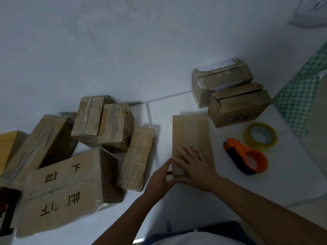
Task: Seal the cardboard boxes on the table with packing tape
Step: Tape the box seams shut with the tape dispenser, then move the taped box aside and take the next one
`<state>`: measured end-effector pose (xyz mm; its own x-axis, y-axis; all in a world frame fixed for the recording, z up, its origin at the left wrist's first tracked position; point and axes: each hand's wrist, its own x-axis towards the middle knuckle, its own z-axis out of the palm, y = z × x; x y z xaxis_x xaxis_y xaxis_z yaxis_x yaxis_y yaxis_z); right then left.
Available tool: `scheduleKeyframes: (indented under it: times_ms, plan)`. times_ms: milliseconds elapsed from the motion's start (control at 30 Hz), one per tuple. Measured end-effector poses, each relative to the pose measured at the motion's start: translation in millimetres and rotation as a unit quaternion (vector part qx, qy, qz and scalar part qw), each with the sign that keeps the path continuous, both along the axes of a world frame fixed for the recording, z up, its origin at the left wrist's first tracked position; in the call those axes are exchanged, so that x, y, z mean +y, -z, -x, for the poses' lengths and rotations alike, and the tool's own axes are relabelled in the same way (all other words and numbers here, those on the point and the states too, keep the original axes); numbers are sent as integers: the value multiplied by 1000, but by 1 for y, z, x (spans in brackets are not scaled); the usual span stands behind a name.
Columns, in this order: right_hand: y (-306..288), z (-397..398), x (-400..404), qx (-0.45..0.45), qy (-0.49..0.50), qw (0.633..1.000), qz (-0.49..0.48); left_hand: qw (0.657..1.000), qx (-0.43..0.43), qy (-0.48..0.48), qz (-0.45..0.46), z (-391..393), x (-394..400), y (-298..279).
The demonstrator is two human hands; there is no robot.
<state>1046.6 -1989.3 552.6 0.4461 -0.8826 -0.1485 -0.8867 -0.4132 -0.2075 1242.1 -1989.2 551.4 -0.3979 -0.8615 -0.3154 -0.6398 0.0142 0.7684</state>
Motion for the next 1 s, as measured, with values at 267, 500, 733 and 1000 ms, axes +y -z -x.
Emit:
scheduleKeyframes:
  times_ms: [267, 500, 733, 1000]
  plan:
    - [-14, 49, 14, -360, 458, 810, -66, 964, -108, 131, 204, 14, -20, -15]
    - [-36, 42, -16, -490, 381, 708, -337, 891, -241, 296, 245, 38, -28, -3]
    - [-41, 88, -32, -422, 382, 785, -244, 890, -321, 223, 235, 74, -61, 3]
    - [-10, 167, -12, -271, 457, 829, -177, 935, -311, 30, 168, 100, -150, -19]
